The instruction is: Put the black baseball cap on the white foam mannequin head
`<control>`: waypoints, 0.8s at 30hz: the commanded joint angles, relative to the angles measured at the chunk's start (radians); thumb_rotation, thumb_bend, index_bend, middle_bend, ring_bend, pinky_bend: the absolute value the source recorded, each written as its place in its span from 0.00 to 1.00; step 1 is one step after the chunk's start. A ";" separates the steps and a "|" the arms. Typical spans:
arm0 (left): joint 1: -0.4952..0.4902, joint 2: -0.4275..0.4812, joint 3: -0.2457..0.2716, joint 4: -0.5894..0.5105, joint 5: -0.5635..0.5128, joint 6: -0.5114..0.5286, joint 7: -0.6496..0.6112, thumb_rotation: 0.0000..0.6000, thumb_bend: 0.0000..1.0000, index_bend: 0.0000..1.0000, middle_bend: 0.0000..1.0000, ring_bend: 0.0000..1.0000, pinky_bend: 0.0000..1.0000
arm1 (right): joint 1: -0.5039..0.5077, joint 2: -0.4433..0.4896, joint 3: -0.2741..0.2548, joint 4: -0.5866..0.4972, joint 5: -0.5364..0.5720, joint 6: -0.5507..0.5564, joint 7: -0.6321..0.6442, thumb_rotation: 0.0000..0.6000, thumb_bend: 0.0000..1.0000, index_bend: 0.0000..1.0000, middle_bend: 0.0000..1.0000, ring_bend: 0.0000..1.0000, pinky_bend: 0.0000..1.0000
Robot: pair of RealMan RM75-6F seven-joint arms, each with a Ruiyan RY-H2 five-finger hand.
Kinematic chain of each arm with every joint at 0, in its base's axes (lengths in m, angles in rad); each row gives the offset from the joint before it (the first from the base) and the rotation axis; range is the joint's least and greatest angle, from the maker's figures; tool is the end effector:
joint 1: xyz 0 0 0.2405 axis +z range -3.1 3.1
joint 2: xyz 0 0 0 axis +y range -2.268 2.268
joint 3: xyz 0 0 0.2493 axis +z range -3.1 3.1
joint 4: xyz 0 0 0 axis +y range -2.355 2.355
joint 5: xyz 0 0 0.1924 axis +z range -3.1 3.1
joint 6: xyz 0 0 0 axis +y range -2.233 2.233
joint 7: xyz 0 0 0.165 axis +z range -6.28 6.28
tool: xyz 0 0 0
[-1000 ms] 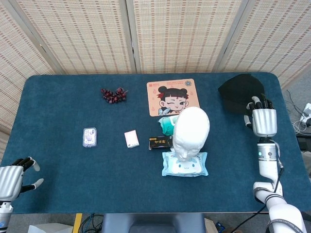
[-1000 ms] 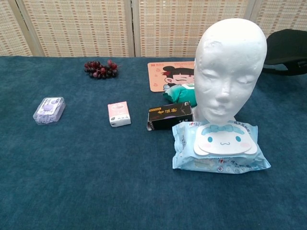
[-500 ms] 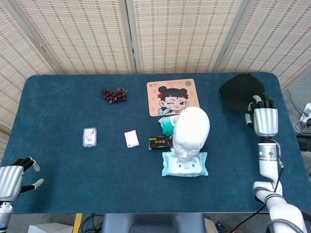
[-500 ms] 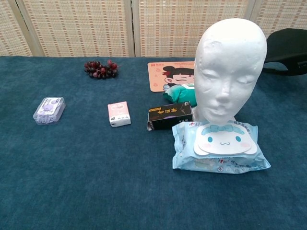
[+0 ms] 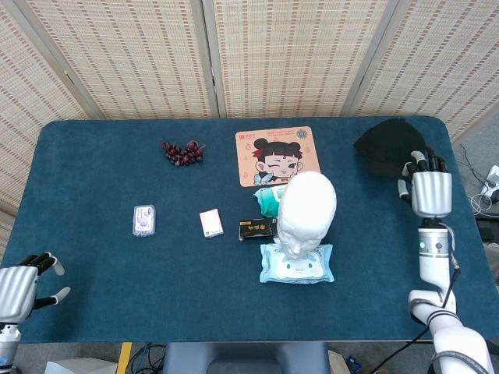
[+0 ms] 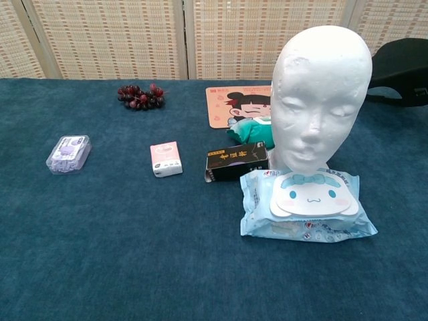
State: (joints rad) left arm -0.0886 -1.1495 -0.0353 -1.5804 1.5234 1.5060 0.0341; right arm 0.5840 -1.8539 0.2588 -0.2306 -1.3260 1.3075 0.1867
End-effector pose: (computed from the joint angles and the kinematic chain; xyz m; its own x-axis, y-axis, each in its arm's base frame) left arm -0.2971 0.1986 0.1649 0.4293 -0.0070 0.9032 0.9026 -0.0340 -0.4292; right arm -0.3112 -0.3897 0.1273 0.6259 0.3171 0.7125 -0.7679 0.0914 0.6340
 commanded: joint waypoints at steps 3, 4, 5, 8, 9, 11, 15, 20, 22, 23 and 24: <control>0.000 0.003 -0.001 -0.003 0.000 0.002 -0.002 1.00 0.02 0.56 0.47 0.43 0.67 | 0.008 0.012 0.000 0.003 -0.005 0.030 -0.020 1.00 0.44 0.69 0.30 0.13 0.24; 0.000 0.003 -0.001 -0.003 0.000 0.002 -0.002 1.00 0.02 0.56 0.47 0.43 0.67 | 0.010 0.016 0.000 0.001 -0.007 0.040 -0.026 1.00 0.44 0.70 0.30 0.13 0.24; 0.001 0.003 0.000 -0.004 0.001 0.003 -0.002 1.00 0.02 0.56 0.47 0.43 0.67 | 0.012 0.019 0.000 -0.001 -0.008 0.049 -0.030 1.00 0.44 0.70 0.30 0.13 0.24; 0.000 0.004 -0.001 -0.007 -0.001 0.002 0.001 1.00 0.02 0.56 0.47 0.43 0.67 | 0.020 0.031 0.001 -0.011 -0.012 0.080 -0.044 1.00 0.44 0.72 0.31 0.13 0.24; 0.001 0.005 -0.001 -0.007 0.000 0.003 0.000 1.00 0.02 0.56 0.47 0.43 0.67 | 0.021 0.035 0.002 -0.016 -0.013 0.089 -0.047 1.00 0.44 0.73 0.31 0.13 0.24; 0.002 0.005 -0.001 -0.006 0.001 0.005 -0.001 1.00 0.02 0.56 0.47 0.43 0.67 | 0.025 0.044 0.003 -0.027 -0.015 0.109 -0.057 1.00 0.43 0.74 0.32 0.13 0.24; 0.002 0.005 -0.001 -0.006 0.001 0.005 -0.001 1.00 0.02 0.56 0.47 0.43 0.67 | 0.032 0.061 0.004 -0.050 -0.020 0.140 -0.081 1.00 0.42 0.74 0.32 0.13 0.24; 0.002 0.007 -0.001 -0.008 0.001 0.005 -0.002 1.00 0.02 0.56 0.47 0.43 0.67 | 0.038 0.083 0.003 -0.091 -0.029 0.174 -0.109 1.00 0.42 0.74 0.32 0.13 0.24; 0.003 0.007 -0.001 -0.008 0.001 0.006 -0.002 1.00 0.02 0.56 0.47 0.43 0.67 | 0.039 0.092 0.001 -0.108 -0.034 0.187 -0.122 1.00 0.42 0.74 0.32 0.13 0.24; 0.003 0.007 -0.001 -0.008 0.001 0.006 -0.002 1.00 0.02 0.56 0.47 0.43 0.67 | 0.039 0.096 0.001 -0.116 -0.036 0.192 -0.128 1.00 0.42 0.74 0.32 0.13 0.24; 0.003 0.007 -0.001 -0.009 0.001 0.007 -0.002 1.00 0.02 0.56 0.47 0.43 0.67 | 0.039 0.100 0.000 -0.123 -0.039 0.198 -0.134 1.00 0.42 0.74 0.32 0.13 0.24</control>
State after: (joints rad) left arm -0.0855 -1.1422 -0.0364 -1.5894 1.5240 1.5129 0.0325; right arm 0.6225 -1.7593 0.2601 -0.3468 -1.3609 1.5003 0.0593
